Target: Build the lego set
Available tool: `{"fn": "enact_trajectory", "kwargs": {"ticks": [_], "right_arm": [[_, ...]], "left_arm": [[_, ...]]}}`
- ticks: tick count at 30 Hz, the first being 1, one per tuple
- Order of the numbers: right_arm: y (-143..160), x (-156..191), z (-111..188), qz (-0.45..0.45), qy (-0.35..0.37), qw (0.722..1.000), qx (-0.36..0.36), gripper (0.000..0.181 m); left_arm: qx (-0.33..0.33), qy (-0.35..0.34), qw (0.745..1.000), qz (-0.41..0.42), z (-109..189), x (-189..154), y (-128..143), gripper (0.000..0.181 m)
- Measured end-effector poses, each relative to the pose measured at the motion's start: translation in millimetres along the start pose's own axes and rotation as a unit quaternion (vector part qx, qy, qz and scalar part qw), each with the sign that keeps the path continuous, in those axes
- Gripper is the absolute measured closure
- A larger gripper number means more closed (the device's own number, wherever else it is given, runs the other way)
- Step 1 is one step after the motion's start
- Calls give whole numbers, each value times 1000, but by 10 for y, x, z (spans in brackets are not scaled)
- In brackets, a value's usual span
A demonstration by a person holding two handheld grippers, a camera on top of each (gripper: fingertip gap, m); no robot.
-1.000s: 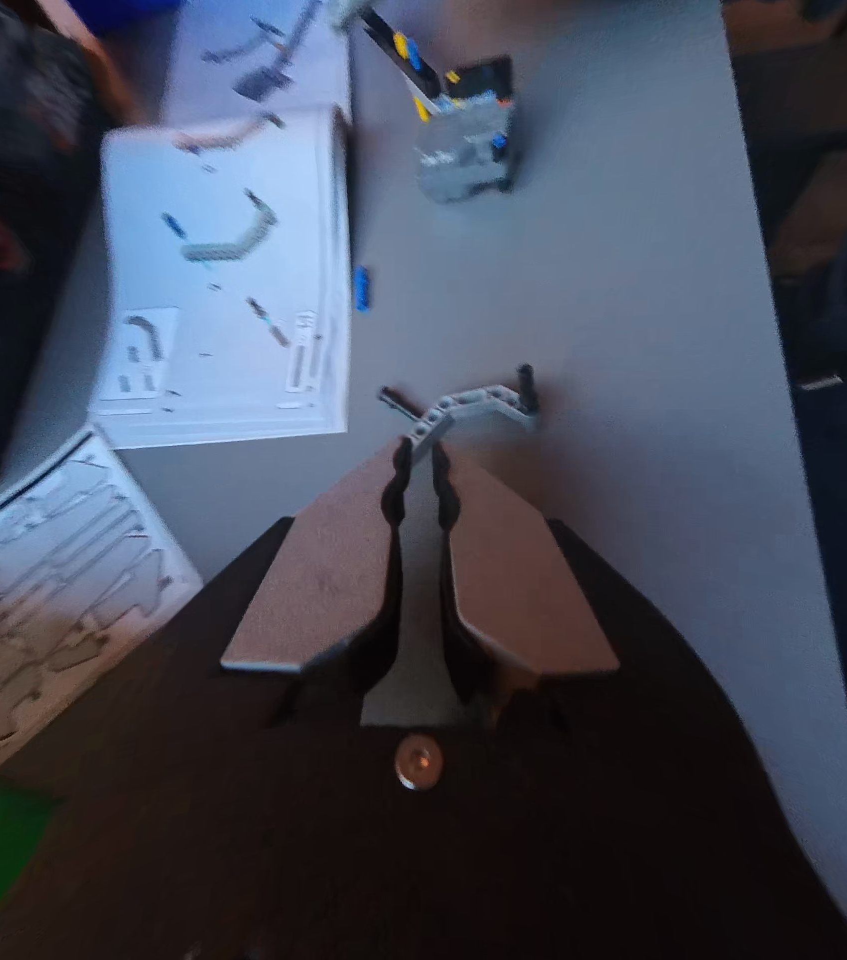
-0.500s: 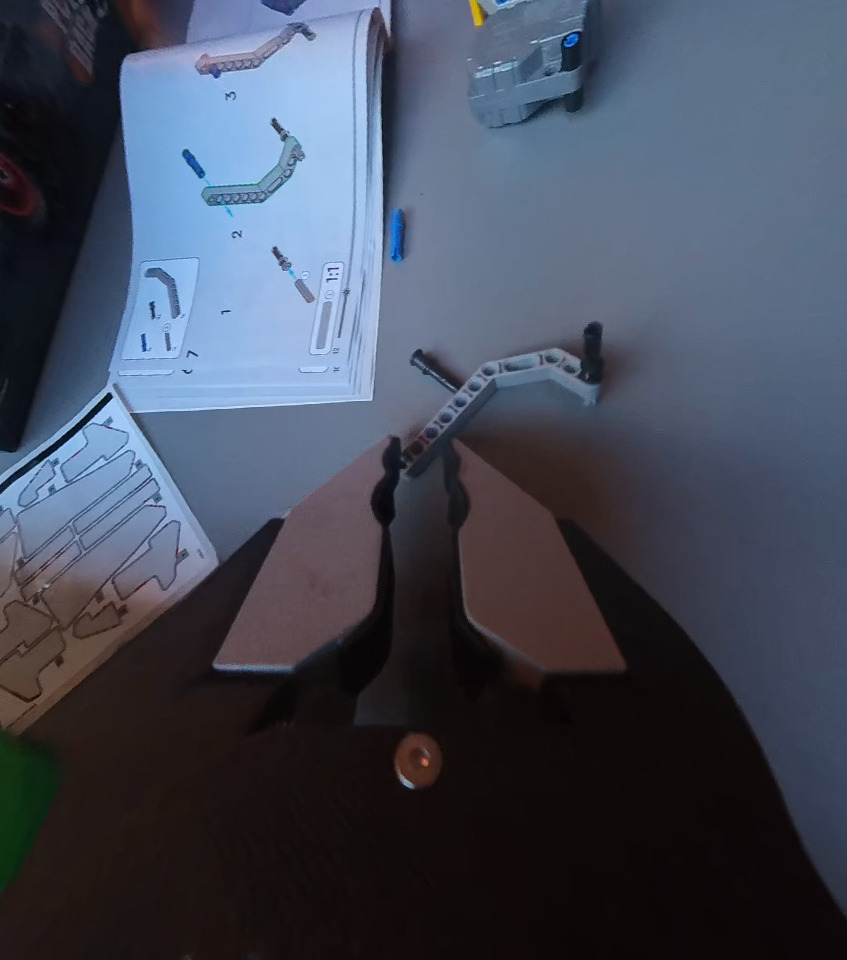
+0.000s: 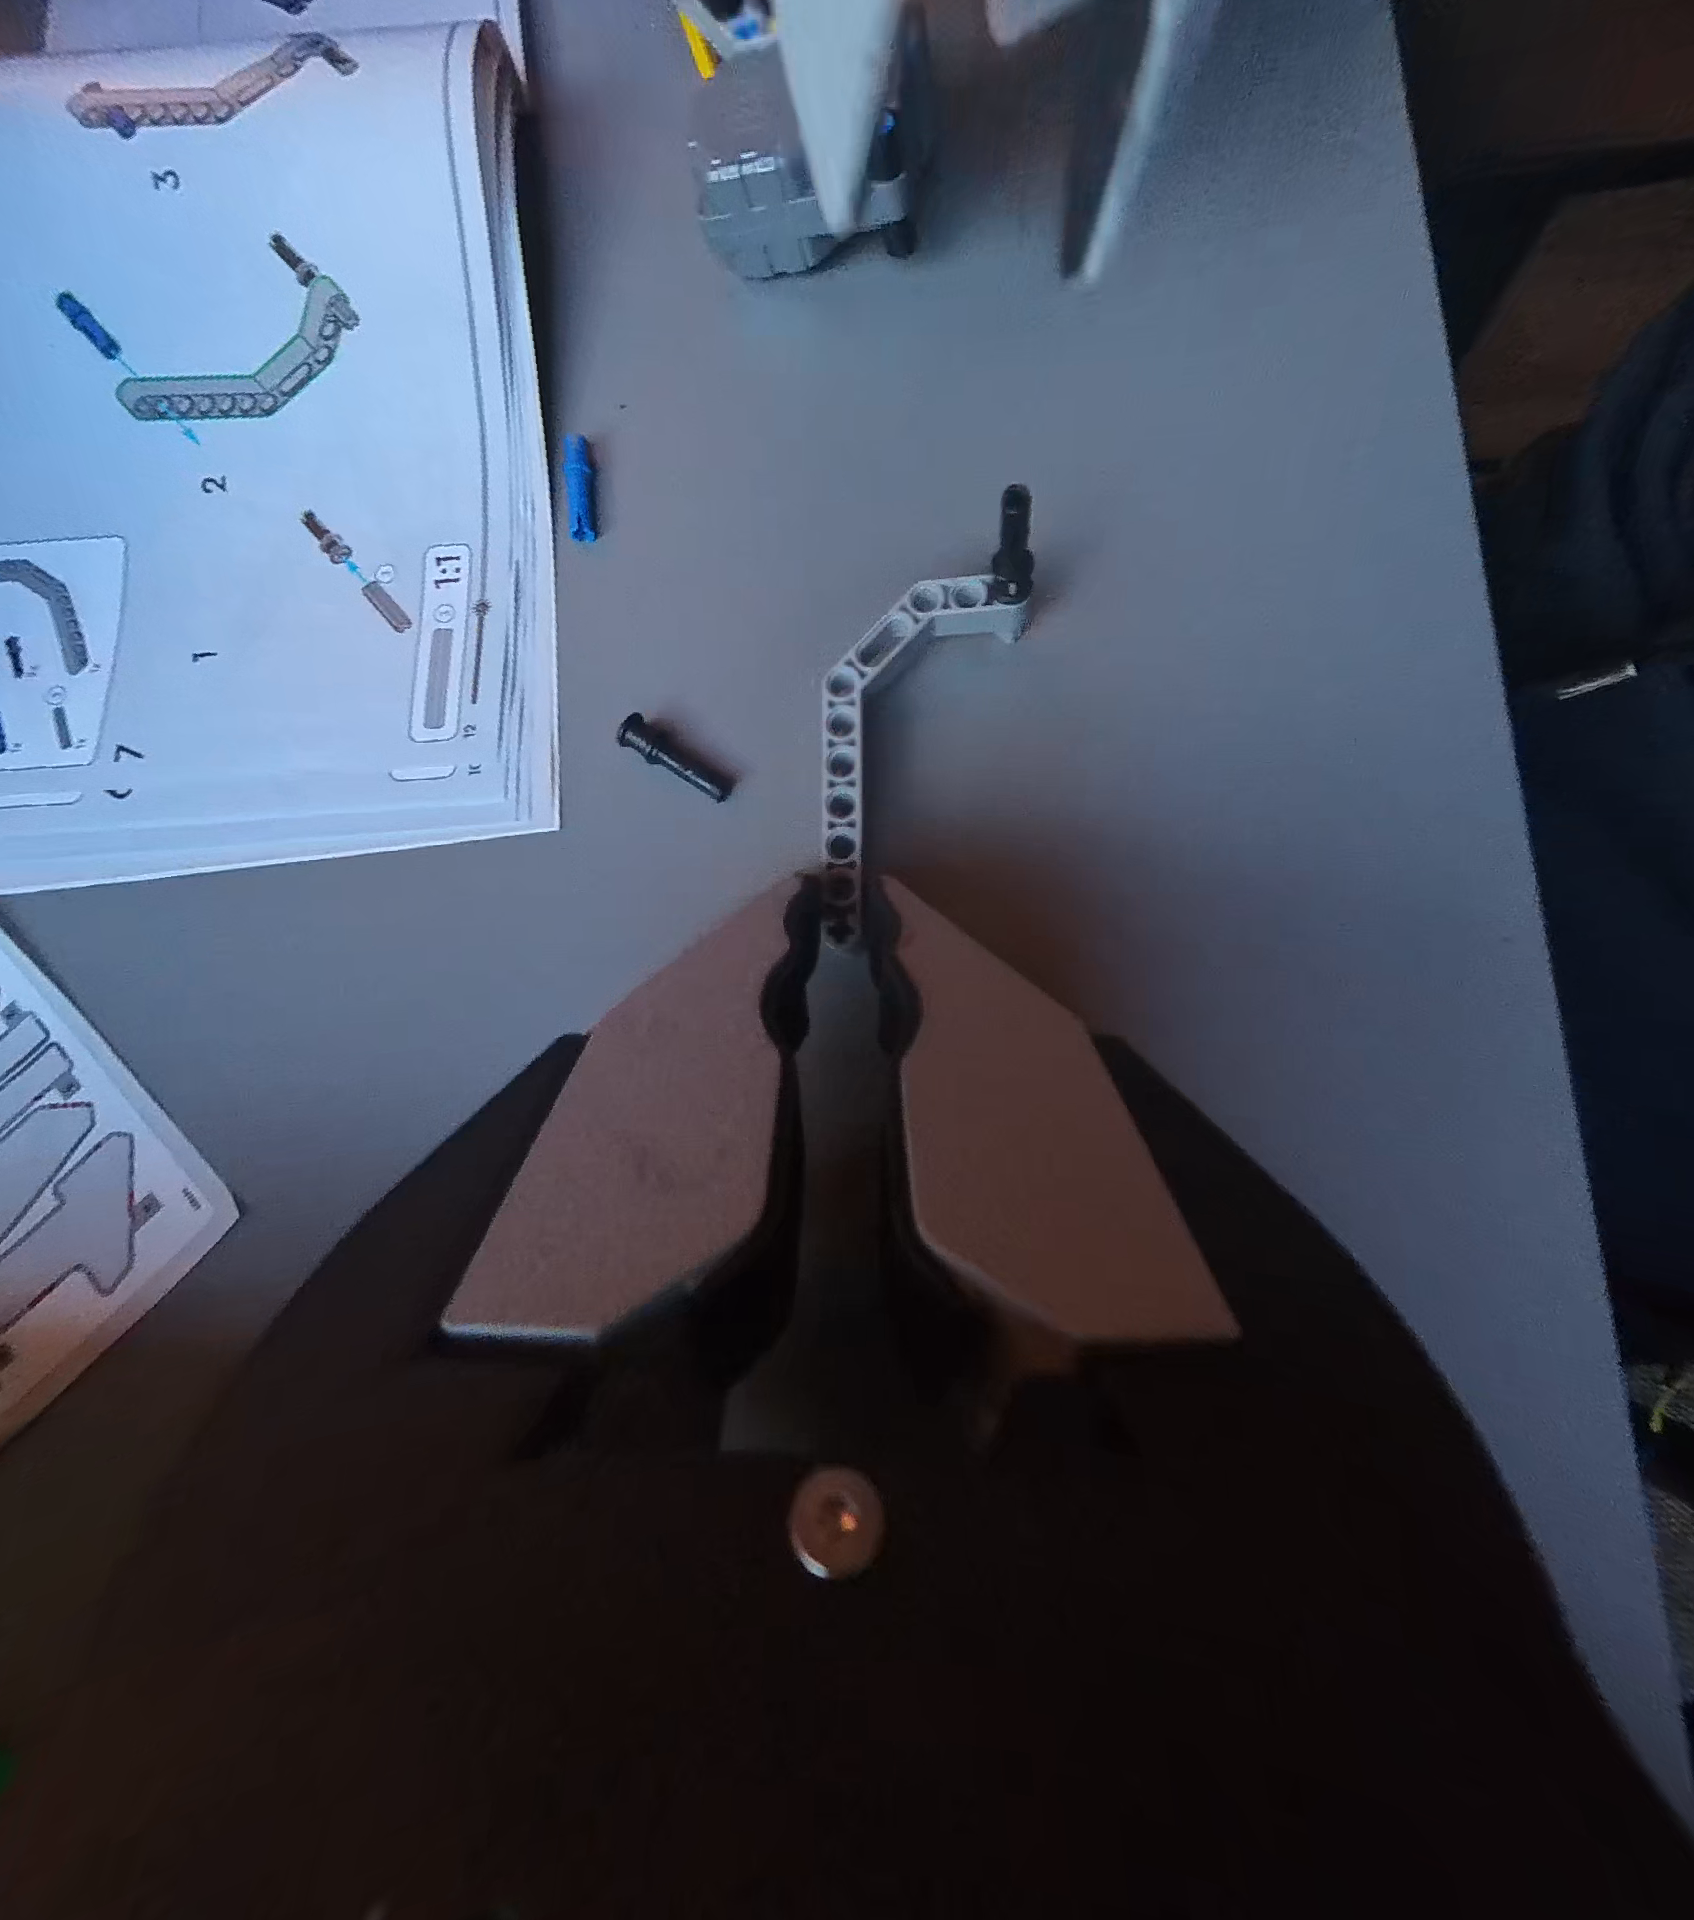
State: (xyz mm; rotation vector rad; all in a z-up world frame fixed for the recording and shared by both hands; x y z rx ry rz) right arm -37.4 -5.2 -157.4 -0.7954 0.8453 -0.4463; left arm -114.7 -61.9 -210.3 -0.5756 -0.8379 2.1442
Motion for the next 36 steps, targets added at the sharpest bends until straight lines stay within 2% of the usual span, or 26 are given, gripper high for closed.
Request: {"fn": "enact_trajectory", "kwargs": {"ticks": [1,5,9,11,17,36], "right_arm": [[-10,79,-28,22,-3,1000,4,151],[-43,323,-147,85,-9,996,19,150],[-88,325,-153,193,59,979,19,150],[-116,344,-133,194,58,979,15,154],[36,345,-193,222,66,971,56,148],[178,134,-233,266,139,948,108,150]], "left_arm": [[-1,5,1000,4,-4,-12,-1,175],[-8,21,999,33,-10,-11,-3,175],[-23,40,996,76,-7,1,-7,175],[-30,50,993,98,-5,4,-10,175],[-50,86,983,153,2,0,-10,175],[-105,148,965,188,20,-92,-146,172]]}}
Point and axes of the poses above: each gripper's, where its closed fingertips meet, z back along the fingers, y out of its underside, x = y × z across the jaws, the point moved 2 cm from there along z, back along the fingers, and after that the axes turned 14 degrees about y, right-handed, at the moved point
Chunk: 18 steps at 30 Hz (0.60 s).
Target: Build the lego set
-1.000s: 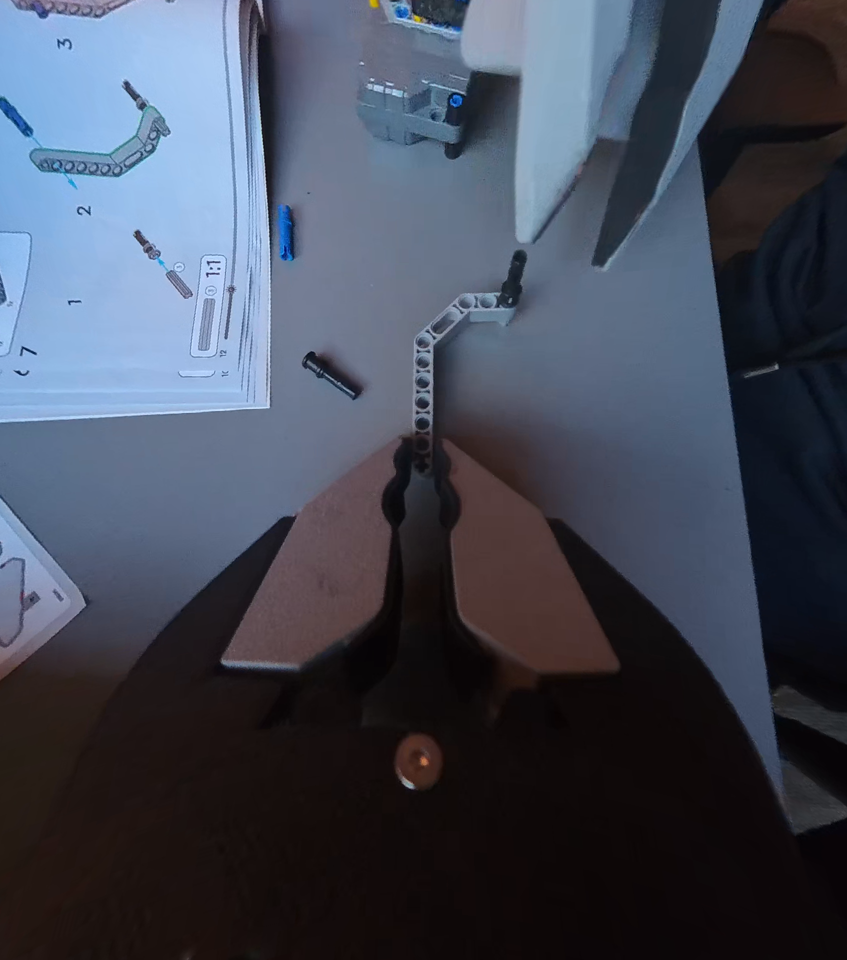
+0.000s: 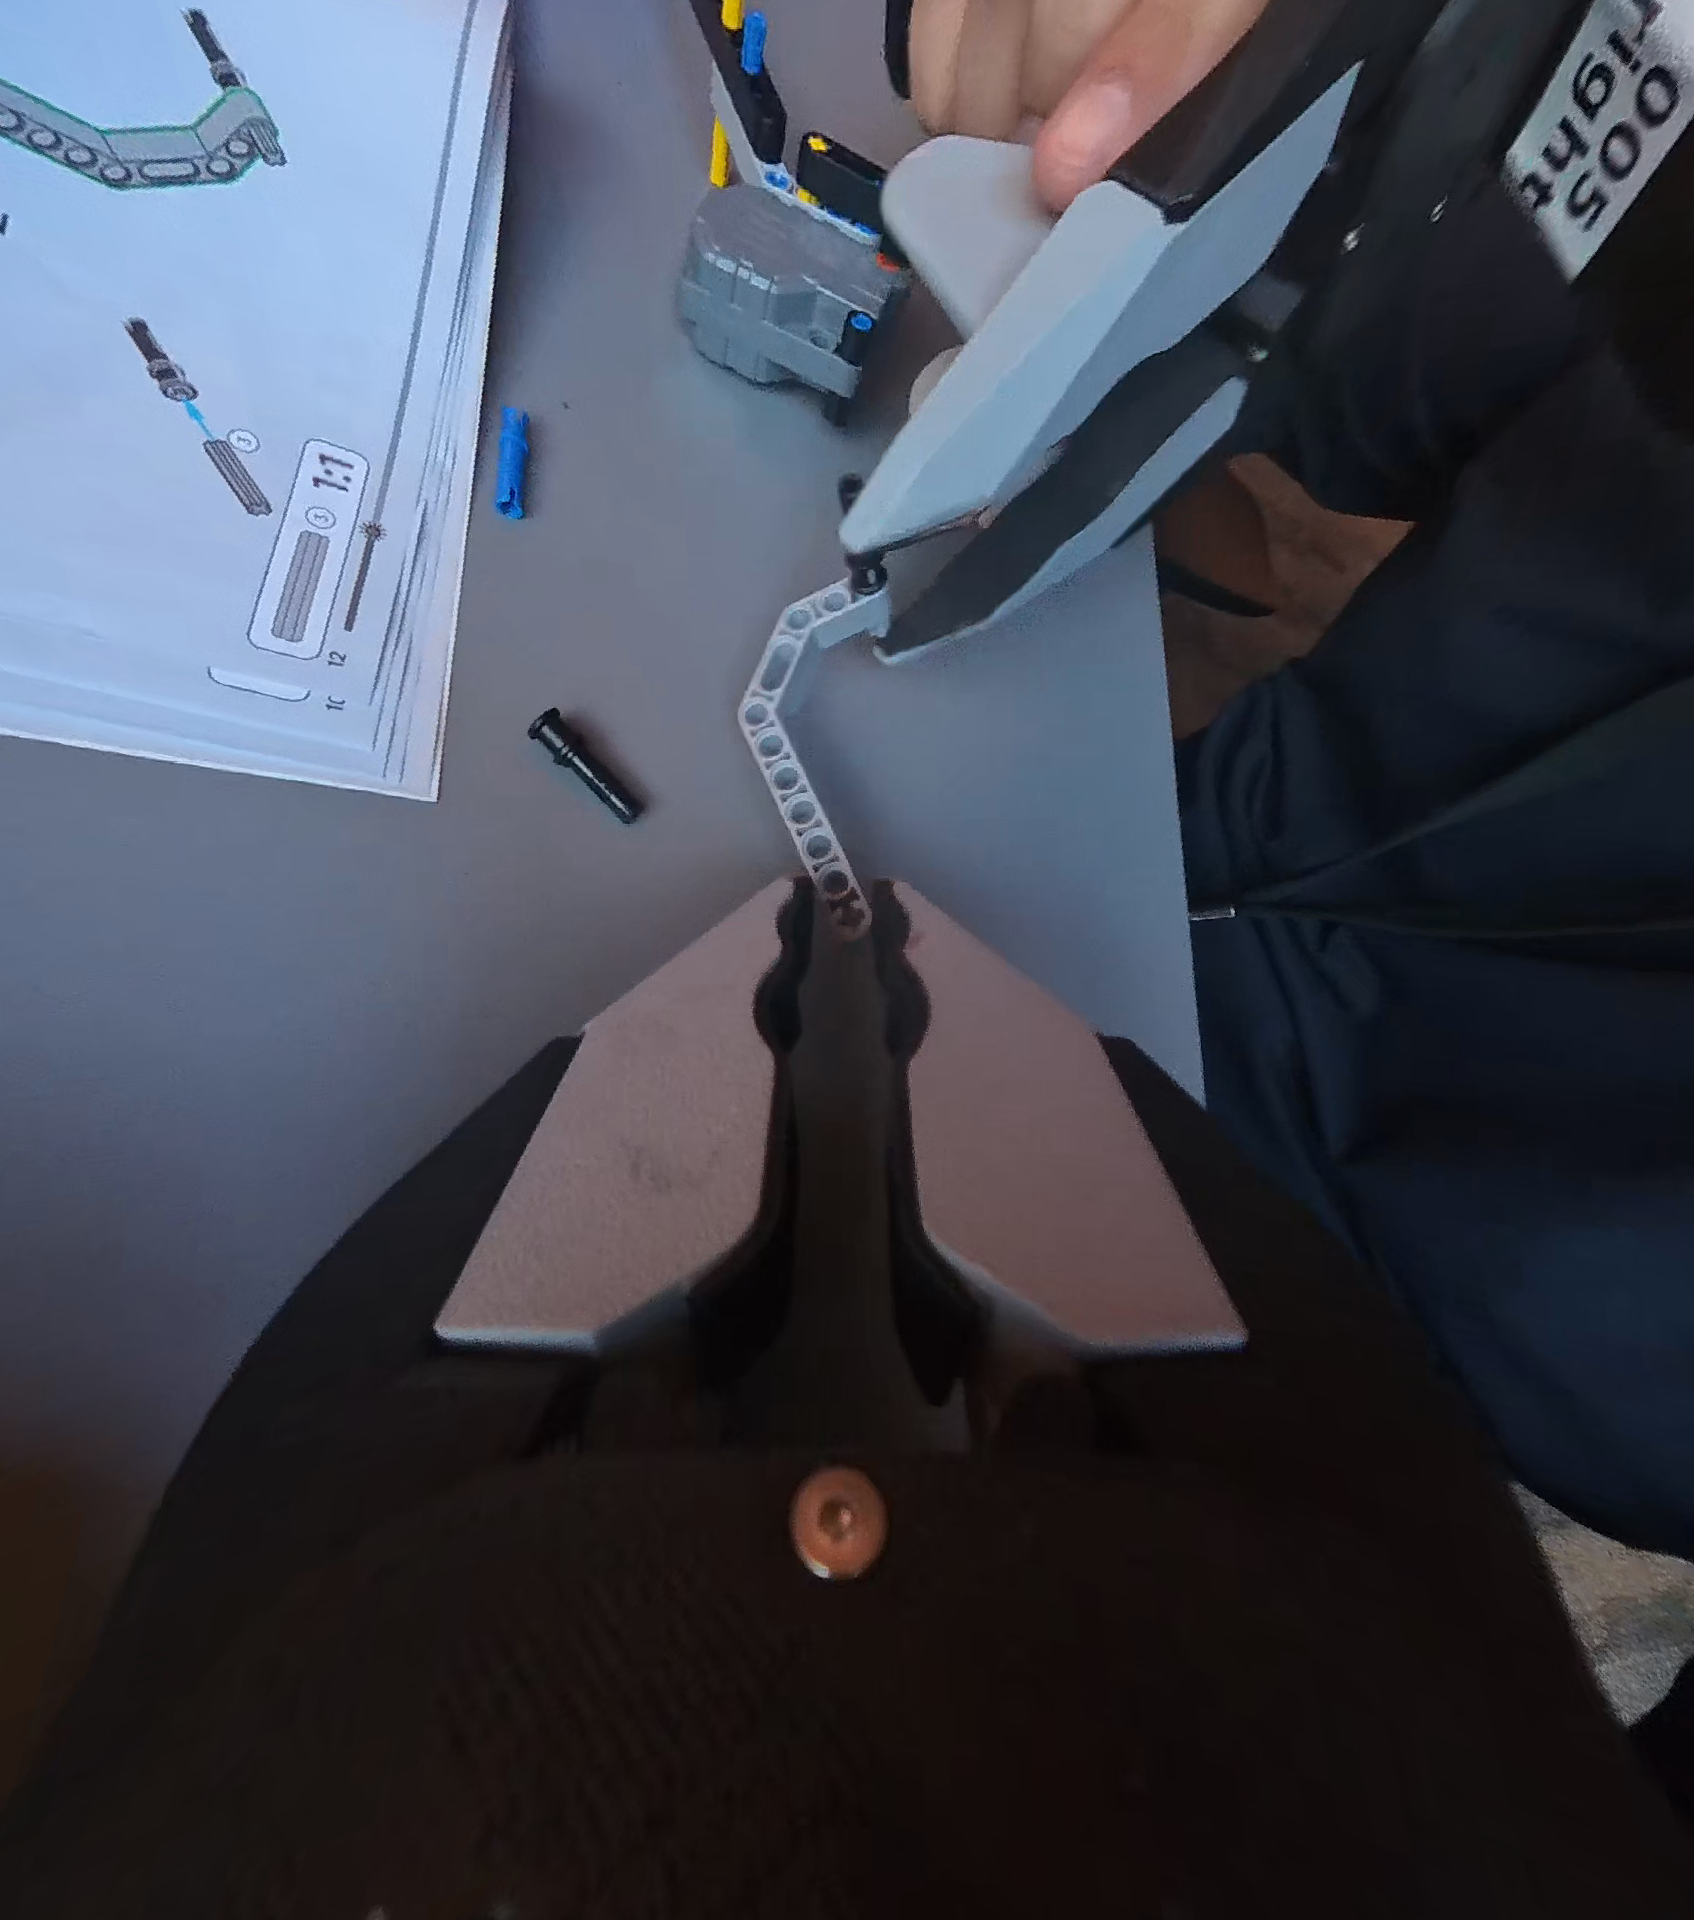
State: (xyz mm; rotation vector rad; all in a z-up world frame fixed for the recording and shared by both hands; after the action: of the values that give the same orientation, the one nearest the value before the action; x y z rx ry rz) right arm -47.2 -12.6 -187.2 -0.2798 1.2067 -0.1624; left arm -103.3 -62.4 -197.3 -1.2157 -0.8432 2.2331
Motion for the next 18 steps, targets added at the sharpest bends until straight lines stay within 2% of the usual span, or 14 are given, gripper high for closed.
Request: {"fn": "enact_trajectory", "kwargs": {"ticks": [5,8,11,14,18], "right_arm": [[133,-12,-63,-7,3,999,39,152],[205,-16,-74,-7,-1,998,58,181],[213,-18,-88,-21,-6,998,61,181],[167,12,-72,-35,-22,998,43,180],[61,31,19,-55,-50,997,-3,168]], "left_arm": [[-18,23,999,-23,-21,-110,-89,168],[-33,42,997,-49,-38,-220,-167,174],[-36,25,998,-55,-16,-182,-180,172],[-22,-29,997,-68,20,-43,-161,170],[-20,-55,995,-85,34,-4,-183,170]]}}
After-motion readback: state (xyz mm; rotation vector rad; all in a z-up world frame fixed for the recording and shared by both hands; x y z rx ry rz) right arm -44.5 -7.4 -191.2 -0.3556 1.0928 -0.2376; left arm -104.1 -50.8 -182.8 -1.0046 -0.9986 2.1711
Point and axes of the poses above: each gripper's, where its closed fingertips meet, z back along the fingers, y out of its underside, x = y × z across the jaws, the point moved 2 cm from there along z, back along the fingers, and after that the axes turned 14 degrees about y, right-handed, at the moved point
